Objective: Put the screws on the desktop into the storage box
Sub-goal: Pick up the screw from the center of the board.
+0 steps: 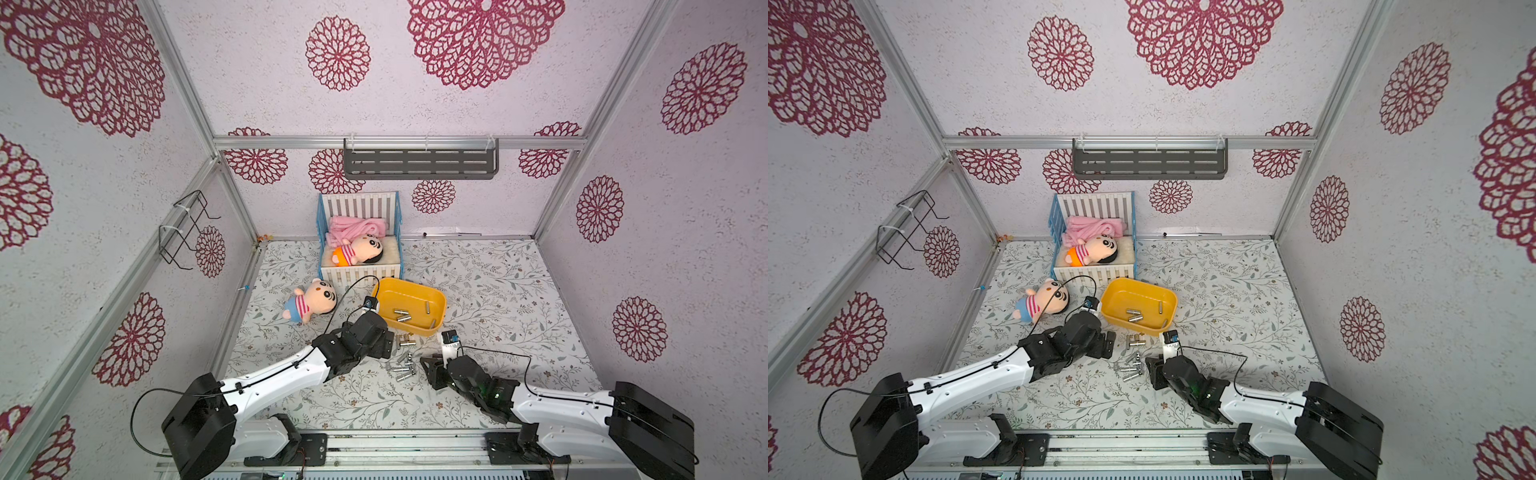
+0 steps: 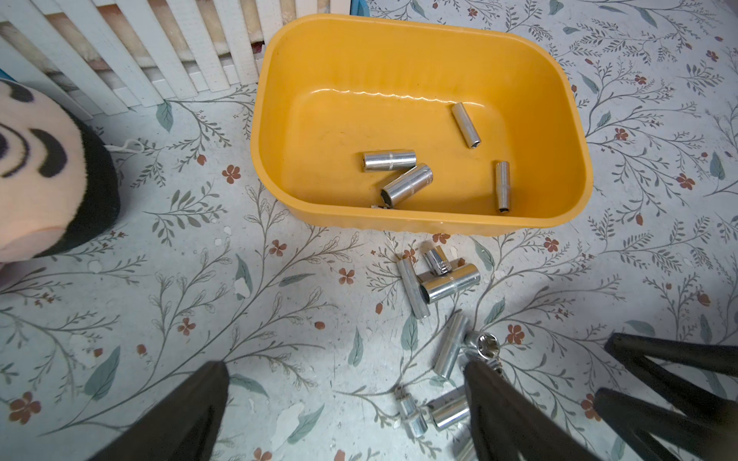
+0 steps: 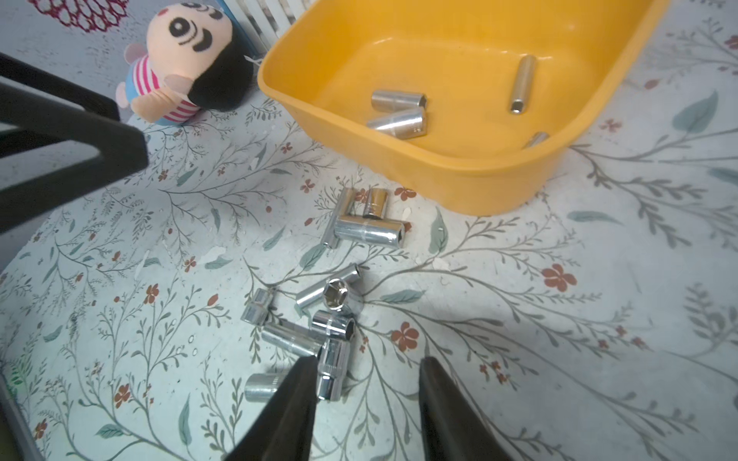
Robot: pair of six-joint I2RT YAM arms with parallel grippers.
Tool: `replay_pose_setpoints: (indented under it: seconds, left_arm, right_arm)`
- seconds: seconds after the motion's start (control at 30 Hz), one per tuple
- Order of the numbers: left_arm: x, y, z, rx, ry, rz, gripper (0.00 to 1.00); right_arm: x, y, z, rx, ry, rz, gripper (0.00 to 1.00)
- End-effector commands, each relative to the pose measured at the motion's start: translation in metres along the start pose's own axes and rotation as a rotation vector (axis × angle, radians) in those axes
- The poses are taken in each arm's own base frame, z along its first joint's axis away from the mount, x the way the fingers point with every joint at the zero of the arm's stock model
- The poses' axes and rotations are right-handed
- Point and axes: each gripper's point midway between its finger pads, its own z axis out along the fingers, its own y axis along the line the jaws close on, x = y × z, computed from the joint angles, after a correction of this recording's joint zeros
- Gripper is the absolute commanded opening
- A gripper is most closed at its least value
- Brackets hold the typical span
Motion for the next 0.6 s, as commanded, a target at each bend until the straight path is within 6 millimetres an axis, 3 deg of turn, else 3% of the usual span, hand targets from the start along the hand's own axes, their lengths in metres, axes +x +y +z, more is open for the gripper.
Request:
replay_pose_setpoints:
  seconds: [0.0, 0.2, 0.57]
  left_arm:
    - [-0.002, -0.008, 0.005, 0.016, 0.007, 0.017, 0.97]
    - [-0.003, -0.006, 0.006, 0.004, 0.003, 0.024, 0.97]
    - [-0.004, -0.004, 0.004, -0.002, -0.004, 0.027, 0.97]
  right_arm:
    - [-0.016, 0.019, 0.005, -0.064, -0.068, 0.05, 0.46]
    - [-0.011, 0.034, 0.025, -0.071, -0.035, 0.026, 0.45]
    - [-0.011, 0.033, 0.046, 0.017, -0.024, -0.004, 0.43]
